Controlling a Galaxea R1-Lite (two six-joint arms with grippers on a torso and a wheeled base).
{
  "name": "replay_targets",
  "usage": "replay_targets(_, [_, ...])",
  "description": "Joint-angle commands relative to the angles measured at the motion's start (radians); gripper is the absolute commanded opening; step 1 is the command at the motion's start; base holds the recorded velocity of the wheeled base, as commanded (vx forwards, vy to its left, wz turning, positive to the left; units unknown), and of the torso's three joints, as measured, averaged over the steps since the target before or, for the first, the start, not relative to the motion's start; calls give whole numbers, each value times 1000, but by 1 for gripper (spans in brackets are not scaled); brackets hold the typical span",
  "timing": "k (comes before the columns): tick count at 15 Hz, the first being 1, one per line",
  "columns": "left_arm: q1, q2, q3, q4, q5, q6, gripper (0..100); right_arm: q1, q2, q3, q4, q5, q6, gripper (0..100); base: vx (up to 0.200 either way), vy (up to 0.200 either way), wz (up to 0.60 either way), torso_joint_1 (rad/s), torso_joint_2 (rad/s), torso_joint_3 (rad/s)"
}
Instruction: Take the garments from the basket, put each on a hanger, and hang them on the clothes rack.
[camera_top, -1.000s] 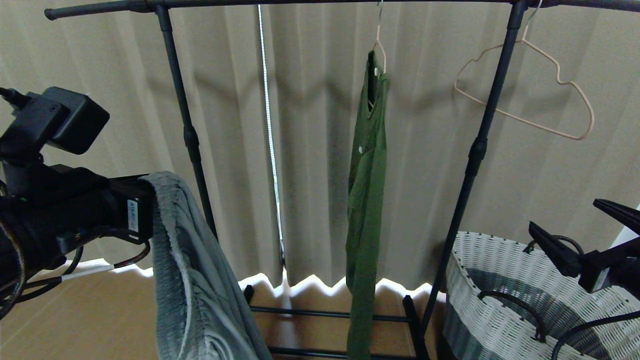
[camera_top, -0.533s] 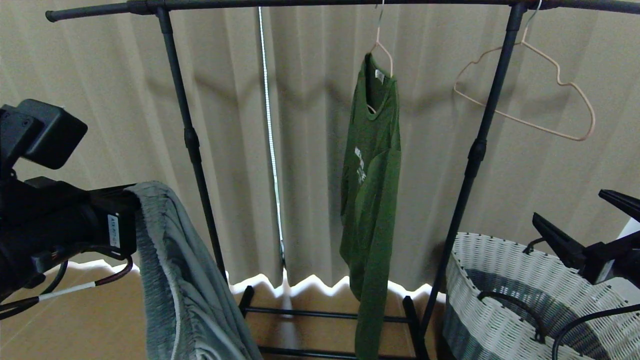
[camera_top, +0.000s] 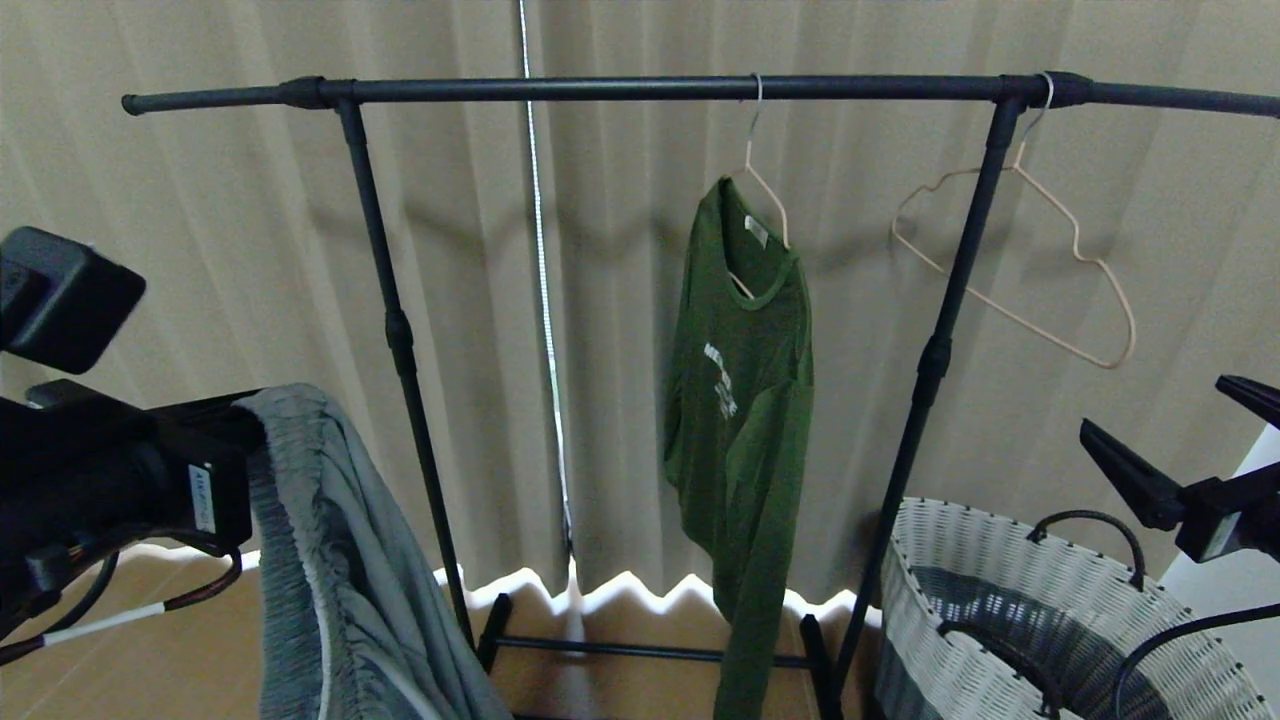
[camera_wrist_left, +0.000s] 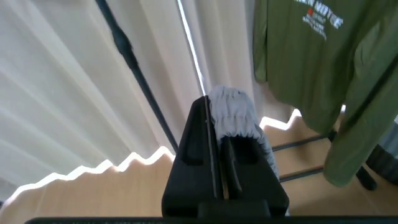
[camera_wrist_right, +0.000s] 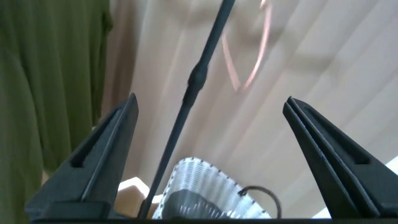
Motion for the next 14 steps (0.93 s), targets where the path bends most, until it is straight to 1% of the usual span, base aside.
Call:
replay_targets(1, [1, -1, 5, -2, 0, 0, 0, -5, 1, 1, 0, 0, -1, 100, 0, 0, 0, 222, -456, -281])
replay_targets(4, [-1, -9, 11, -2, 0, 0, 0, -10, -2, 1, 0, -2, -1, 100, 0, 0, 0, 203, -469, -282])
replay_targets(8, [-1, -37, 48, -2, -5, 6, 0, -11, -3, 4, 0, -2, -2, 100, 0, 0, 0, 206, -486, -283])
replay_targets(12, [-1, -43, 52, -2, -6, 9, 0, -11, -13, 8, 1, 0, -2, 100, 0, 0, 0, 220, -508, -273])
replay_targets(14, [-1, -43, 62, -12, -8, 11, 0, -11, -16, 10, 3, 1, 1, 100, 0, 0, 0, 124, -283, -151])
